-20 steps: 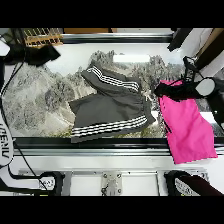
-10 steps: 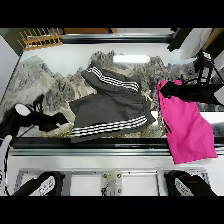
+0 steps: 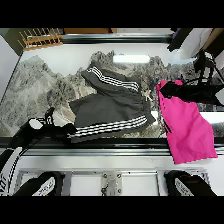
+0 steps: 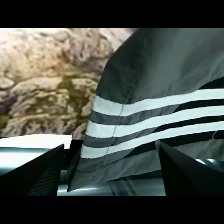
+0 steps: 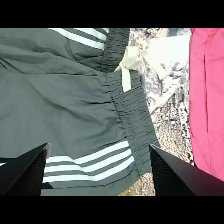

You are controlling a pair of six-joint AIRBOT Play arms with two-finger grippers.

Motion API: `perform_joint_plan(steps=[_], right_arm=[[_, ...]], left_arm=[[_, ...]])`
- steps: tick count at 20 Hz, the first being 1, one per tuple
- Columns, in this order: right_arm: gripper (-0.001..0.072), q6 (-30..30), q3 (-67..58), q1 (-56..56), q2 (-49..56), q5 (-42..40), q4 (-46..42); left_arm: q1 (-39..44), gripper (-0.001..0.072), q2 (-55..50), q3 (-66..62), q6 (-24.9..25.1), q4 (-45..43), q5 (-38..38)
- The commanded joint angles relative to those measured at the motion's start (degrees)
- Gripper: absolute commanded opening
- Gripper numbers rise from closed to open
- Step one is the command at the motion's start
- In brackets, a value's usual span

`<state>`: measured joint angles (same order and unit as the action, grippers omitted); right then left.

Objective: Fold the clothes and pants, and hang the long-sleeved shirts on hangers.

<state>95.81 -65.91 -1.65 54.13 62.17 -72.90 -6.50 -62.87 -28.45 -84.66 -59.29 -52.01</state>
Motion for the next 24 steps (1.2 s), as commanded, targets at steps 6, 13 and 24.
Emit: perform_joint_plan(steps=[6,13,24], right_arm=[[0.0676,0.02,0.02,0.02,-0.04,0.02,0.02],[0.0676,0.0,0.02,0.02,-0.07,0.92,0.02],[0.0676,3.54,19.45,12.11,0.04,7.52,-1.73]], left_arm=[[4.15,0.0616,0.04,0.48,-1.38,0.5,3.63],[6.21,0.0615,-7.26,-3.37,-2.78,1.05,0.68],[8.66,0.0007,-7.3,-10.93,1.77,0.35,-4.42]])
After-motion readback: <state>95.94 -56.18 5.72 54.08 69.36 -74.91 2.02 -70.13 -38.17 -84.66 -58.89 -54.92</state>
